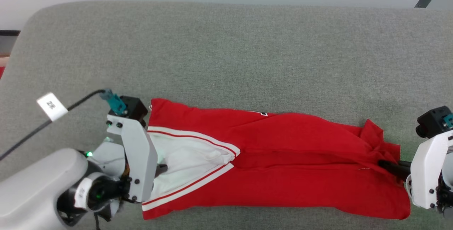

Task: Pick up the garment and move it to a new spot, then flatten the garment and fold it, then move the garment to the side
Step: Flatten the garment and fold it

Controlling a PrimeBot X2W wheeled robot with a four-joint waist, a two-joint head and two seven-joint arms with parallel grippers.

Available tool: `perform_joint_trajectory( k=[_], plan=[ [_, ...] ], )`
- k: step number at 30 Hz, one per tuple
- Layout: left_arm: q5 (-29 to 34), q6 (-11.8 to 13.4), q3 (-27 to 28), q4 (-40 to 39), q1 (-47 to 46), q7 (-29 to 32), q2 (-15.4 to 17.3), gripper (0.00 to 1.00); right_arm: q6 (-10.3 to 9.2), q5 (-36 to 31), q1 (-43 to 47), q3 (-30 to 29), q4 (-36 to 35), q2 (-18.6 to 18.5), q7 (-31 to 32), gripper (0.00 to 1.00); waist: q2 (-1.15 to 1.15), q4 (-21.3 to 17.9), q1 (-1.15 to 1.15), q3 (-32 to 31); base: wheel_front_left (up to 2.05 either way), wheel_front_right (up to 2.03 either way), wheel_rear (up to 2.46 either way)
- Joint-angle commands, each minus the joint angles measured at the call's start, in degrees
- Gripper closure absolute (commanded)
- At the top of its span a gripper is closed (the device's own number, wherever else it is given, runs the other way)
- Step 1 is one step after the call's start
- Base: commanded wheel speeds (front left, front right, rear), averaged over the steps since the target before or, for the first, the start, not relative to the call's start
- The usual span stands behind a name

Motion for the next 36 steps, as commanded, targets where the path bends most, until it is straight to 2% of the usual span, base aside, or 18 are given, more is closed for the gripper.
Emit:
perform_joint_trajectory(
  k=[1, 4, 5, 6, 7, 8, 9, 10, 17, 23, 28, 36],
  plan=[
    [-0.01, 0.22, -0.19, 0.26, 0.67, -0.19, -0.44, 1.00, 0.01, -0.61, 0.59, -0.84, -0.39, 0.60, 0.50, 1.00, 0.00, -0.03, 0.00, 0.05, 0.00, 0.00, 0.00],
    [0.20, -0.40, -0.89, 1.25, 1.00, 0.13, -1.21, 1.00, 0.01, -1.90, 1.63, -1.90, -0.79, 2.09, 1.95, 1.00, 0.00, -0.19, 0.00, -0.08, 0.00, 0.00, 0.00],
    [0.78, -0.89, -1.10, 1.47, 0.69, 0.00, -1.37, 0.69, 0.01, -2.22, 1.63, -2.23, -0.90, 2.55, 2.41, 1.00, 0.00, -0.27, 0.00, -0.15, 0.00, 0.00, 0.00],
    [0.86, -1.16, -0.97, 1.87, 0.49, -0.40, -1.69, 0.54, 0.01, -2.45, 1.50, -2.70, -1.05, 2.99, 2.71, 0.90, 0.00, -0.35, 0.00, -0.24, 0.00, 0.00, 0.00],
    [0.78, -1.27, -0.90, 2.22, 0.50, -0.64, -1.96, 0.47, 0.01, -2.96, 1.41, -3.22, -1.32, 3.36, 2.97, 0.62, 0.00, -0.39, 0.00, -0.39, 0.00, 0.00, 0.00],
    [1.24, -1.71, -1.04, 2.43, 0.37, -0.78, -1.99, 0.25, 0.01, -3.41, 1.46, -3.58, -1.51, 3.73, 3.40, 0.51, 0.00, -0.43, 0.00, -0.59, 0.00, 0.00, 0.00],
    [1.38, -1.75, -1.08, 2.69, 0.29, -0.93, -2.05, 0.00, 0.01, -3.76, 1.64, -3.85, -1.66, 4.14, 3.79, 0.23, 0.00, -0.47, 0.00, -0.87, 0.00, 0.00, 0.00],
    [1.11, -1.87, -0.98, 2.79, 0.39, -1.01, -2.20, 0.00, 0.01, -4.00, 1.87, -4.19, -1.94, 4.57, 4.03, 0.00, 0.00, -0.50, 0.00, -1.15, 0.00, 0.00, 0.00],
    [0.08, -1.59, -0.63, 1.49, 2.27, -1.78, -1.48, 0.00, 0.01, -5.61, 4.16, -6.82, -4.52, 6.86, 5.97, 0.00, 0.00, -0.49, 0.00, -3.66, 0.00, 0.00, 0.00],
    [0.92, -1.53, 0.51, 0.05, 4.64, -6.26, -0.24, 0.00, 0.01, -7.15, 6.70, -8.75, -7.91, 8.67, 4.64, 0.00, 0.00, -0.57, 0.00, -6.02, 0.00, 0.00, 0.00],
    [2.65, -2.67, 1.63, 0.15, 7.82, -13.29, 0.37, 0.00, 0.01, -8.25, 8.76, -10.19, -9.65, 10.60, -0.08, 0.00, 0.00, -0.67, 0.00, -8.32, 0.00, 0.00, 0.00],
    [5.61, -4.06, 3.34, 2.30, 15.17, -27.90, 0.32, 0.00, 0.01, -8.83, 13.52, -11.26, -9.66, 12.39, -7.34, 0.00, 0.00, -0.29, 0.00, -11.92, 0.00, 0.00, 0.00]
  ],
)
